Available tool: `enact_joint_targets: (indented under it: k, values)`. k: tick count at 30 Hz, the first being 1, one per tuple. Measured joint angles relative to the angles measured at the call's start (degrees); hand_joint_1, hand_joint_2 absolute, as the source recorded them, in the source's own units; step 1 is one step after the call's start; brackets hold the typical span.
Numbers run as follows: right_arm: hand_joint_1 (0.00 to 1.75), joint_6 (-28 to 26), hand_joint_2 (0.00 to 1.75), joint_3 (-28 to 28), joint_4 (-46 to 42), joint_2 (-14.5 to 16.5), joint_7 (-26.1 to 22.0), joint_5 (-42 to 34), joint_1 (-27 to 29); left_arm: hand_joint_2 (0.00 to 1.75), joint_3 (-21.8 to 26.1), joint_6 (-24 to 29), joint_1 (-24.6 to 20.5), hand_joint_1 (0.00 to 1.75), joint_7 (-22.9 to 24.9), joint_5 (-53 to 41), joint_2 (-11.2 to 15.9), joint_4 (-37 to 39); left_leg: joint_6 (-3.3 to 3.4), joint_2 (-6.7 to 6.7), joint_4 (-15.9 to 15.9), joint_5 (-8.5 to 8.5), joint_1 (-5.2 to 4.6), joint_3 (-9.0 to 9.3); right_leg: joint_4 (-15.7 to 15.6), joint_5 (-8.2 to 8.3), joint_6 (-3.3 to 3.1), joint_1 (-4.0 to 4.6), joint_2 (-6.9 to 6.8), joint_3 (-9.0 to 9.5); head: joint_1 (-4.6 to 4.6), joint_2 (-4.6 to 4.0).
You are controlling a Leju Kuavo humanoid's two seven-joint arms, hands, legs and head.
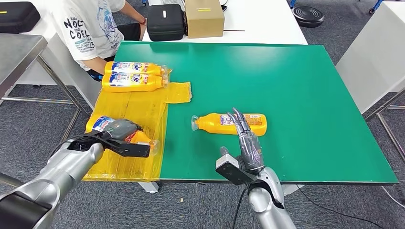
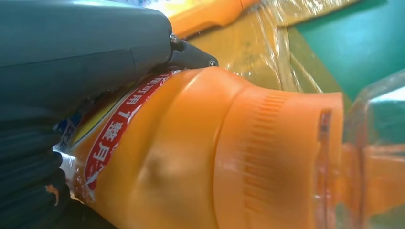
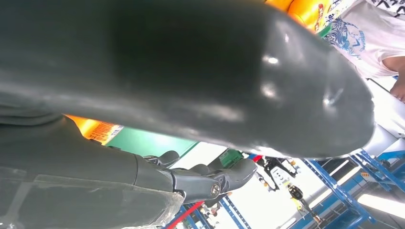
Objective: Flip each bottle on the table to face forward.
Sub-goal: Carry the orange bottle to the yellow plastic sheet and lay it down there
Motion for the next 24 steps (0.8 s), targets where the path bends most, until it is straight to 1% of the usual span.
enact_joint_targets:
  k: [4, 9, 14, 22, 24]
  values:
    - [0.00, 0.0, 0.00, -0.1, 0.0, 0.0, 0.0, 0.1, 0.7, 1.75, -1.6, -3.1, -1.4, 1.75, 0.3, -0.5, -0.1, 1.8, -0.01, 0.02, 0.0, -0.01, 0.00, 0.04, 0.0, 0.00, 0.00, 0.00, 0.01, 0.02, -0.01, 0.00]
    - [0.00, 0.0, 0.00, -0.2, 0.0, 0.0, 0.0, 0.1, 1.2, 1.75, -3.1, -4.5, -2.5, 1.75, 1.8, -0.8, -0.6, 3.3, -0.01, 0.02, 0.0, -0.01, 0.00, 0.10, 0.0, 0.00, 0.00, 0.00, 0.01, 0.07, -0.01, 0.00]
    - [0.00, 0.0, 0.00, -0.2, 0.0, 0.0, 0.0, 0.2, 1.2, 1.75, -3.6, -4.6, -3.0, 1.75, 2.5, -0.8, -1.0, 4.1, -0.01, 0.02, 0.0, -0.01, 0.00, 0.11, 0.0, 0.01, 0.00, 0.00, 0.01, 0.08, -0.01, 0.00]
    - [0.00, 0.7, 0.00, -0.2, 0.0, 0.0, 0.0, 0.6, 1.4, 1.75, -3.6, -3.7, -3.3, 1.75, 7.6, 0.7, -2.2, 5.1, -0.02, -0.02, 0.0, -0.01, 0.00, 0.17, 0.0, 0.00, -0.01, -0.01, -0.01, 0.19, -0.01, 0.00]
    - [0.00, 0.8, 0.00, -0.2, 0.0, 0.0, 0.0, 0.6, 1.4, 1.75, -3.6, -2.5, -3.2, 1.64, 8.9, 0.9, -2.3, 5.3, -0.02, -0.03, 0.0, 0.00, 0.00, 0.22, 0.0, 0.00, -0.01, -0.01, -0.01, 0.25, -0.02, 0.00]
